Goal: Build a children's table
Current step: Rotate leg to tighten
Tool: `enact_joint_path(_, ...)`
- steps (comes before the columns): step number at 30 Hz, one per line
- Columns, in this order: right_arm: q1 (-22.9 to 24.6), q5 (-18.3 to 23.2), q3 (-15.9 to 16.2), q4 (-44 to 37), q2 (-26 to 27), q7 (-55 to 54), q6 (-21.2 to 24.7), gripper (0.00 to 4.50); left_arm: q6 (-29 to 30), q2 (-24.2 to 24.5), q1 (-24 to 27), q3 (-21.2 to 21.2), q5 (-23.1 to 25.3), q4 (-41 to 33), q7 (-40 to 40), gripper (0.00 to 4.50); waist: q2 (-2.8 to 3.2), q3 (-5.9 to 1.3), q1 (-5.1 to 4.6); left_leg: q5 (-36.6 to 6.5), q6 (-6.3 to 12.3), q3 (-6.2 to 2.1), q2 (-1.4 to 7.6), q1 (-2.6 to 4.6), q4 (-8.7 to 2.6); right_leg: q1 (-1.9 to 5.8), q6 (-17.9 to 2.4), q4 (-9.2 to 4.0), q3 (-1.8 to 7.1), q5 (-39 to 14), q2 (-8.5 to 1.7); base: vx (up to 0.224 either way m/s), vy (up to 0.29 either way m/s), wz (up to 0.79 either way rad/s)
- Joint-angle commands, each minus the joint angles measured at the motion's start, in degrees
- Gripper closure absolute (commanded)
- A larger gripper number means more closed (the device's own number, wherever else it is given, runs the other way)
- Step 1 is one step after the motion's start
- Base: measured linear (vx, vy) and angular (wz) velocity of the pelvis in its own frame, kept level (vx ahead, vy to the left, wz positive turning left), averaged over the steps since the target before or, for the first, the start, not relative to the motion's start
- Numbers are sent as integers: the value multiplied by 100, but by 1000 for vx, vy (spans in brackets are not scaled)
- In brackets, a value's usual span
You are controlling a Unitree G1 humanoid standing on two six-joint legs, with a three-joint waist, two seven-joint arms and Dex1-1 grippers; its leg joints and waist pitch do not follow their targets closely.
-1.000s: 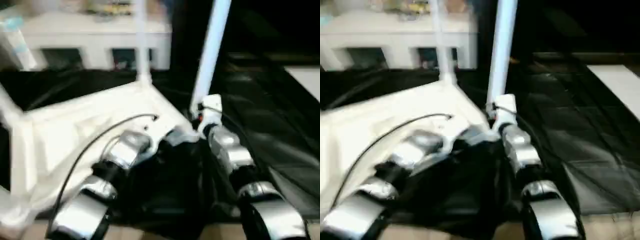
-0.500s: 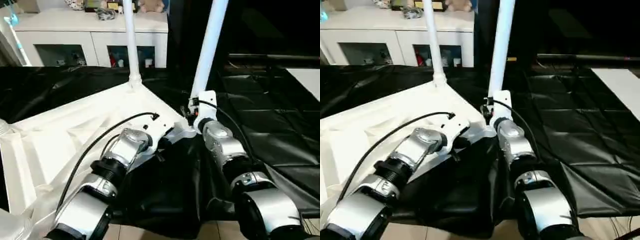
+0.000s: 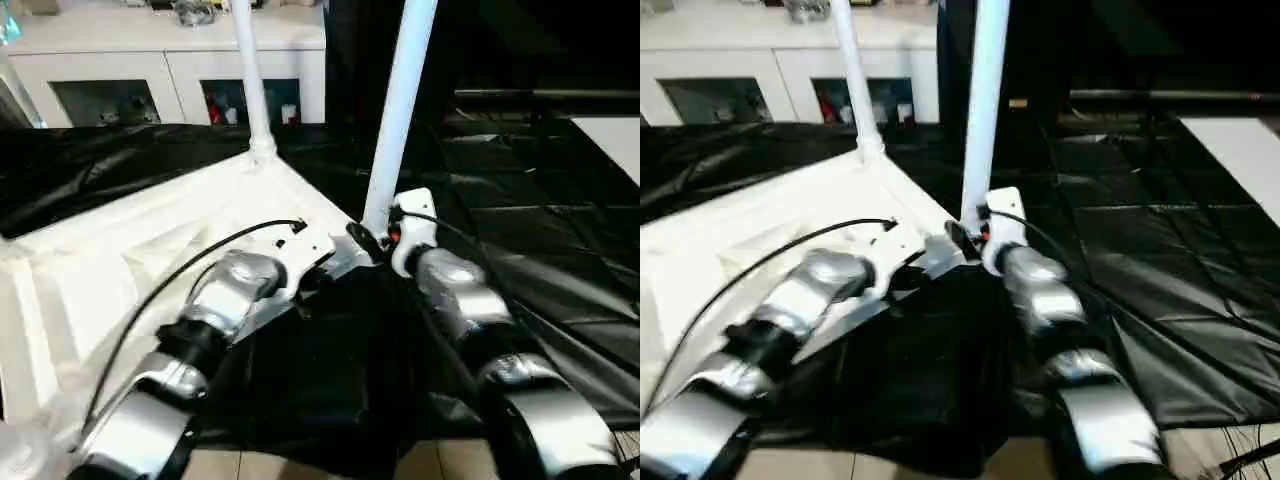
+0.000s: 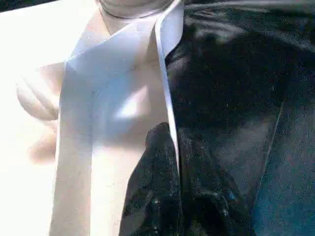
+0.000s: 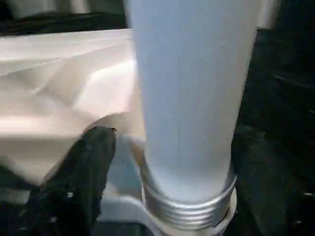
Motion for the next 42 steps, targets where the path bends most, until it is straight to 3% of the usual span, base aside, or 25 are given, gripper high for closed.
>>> enact_joint_path(1,244,-210,686,-288,-98,863,-209,46,-673,59,249,-315,-201,-282,-754,450,-34,-352,32,299,827,-89,285,-17,-179,250,-1484,-238,264,1899,-385,67,10,0)
enact_joint_path(3,360,-221,796,-447,-278,1197,-245,24,-781,162,342,-296,-339,-425,-1017,450,-39,-406,53,935,1195,-83,241,-42,-69,279,-1572,-84,214,3435,-316,60,12,1)
enact_joint_path(4,431,-206,837,-557,-380,1427,-234,24,-796,222,395,-283,-411,-511,-1163,450,-26,-396,48,1024,1283,-68,252,-44,-40,231,-1602,-58,189,3640,-297,0,0,0)
enact_joint_path(6,586,-18,838,-819,-578,1948,-171,24,-743,333,523,-187,-673,-716,-1544,450,-20,-387,87,856,1314,-58,274,-41,-35,218,-1624,-71,181,3495,-322,0,0,0)
enact_joint_path(8,674,61,841,-973,-690,2209,-144,24,-710,385,592,-119,-830,-825,-1749,450,-18,-368,151,419,1287,-46,334,-13,-61,189,-1690,-119,189,2757,-349,0,0,0)
enact_joint_path(10,848,87,908,-1269,-937,2612,-92,24,-612,563,727,-75,-1048,-1045,-2155,450,-34,-327,169,57,1191,-39,347,-24,-107,185,-1691,-164,204,2020,-368,0,0,0)
enact_joint_path(14,964,94,1065,-1382,-1186,3044,-246,24,-626,753,830,-96,-1149,-1157,-2409,450,-16,-295,167,-281,1031,-26,363,-3,-137,159,-1742,-221,229,1241,-377,0,0,0)
enact_joint_path(16,977,93,1079,-1389,-1224,3106,-307,24,-668,779,855,-89,-1144,-1157,-2437,450,-2,-267,164,-636,820,-14,377,7,-163,135,-1762,-258,263,684,-393,0,0,0)
enact_joint_path(21,946,25,975,-1306,-1196,3039,-388,39,-724,822,895,-55,-1069,-1147,-2474,450,-15,-278,152,-551,729,-15,351,-17,-148,154,-1743,-229,274,757,-398,0,0,0)
enact_joint_path(27,939,129,912,-1289,-1188,3008,-405,98,-744,869,891,-63,-1071,-1127,-2474,450,-36,-321,166,-58,1002,-11,315,-39,-64,171,-1789,-153,254,1443,-383,0,0,0)
enact_joint_path(32,935,131,892,-1205,-1169,3018,-456,154,-767,876,876,-55,-1046,-1086,-2490,450,-20,-325,170,-91,1008,-18,326,-37,-60,169,-1814,-147,244,1307,-376,0,0,0)
enact_joint_path(42,994,127,913,-1175,-1118,3033,-490,175,-732,908,873,-63,-1050,-1074,-2544,450,-31,-340,178,-11,1053,-15,319,-35,-29,167,-1860,-122,241,1374,-372,0,0,0)
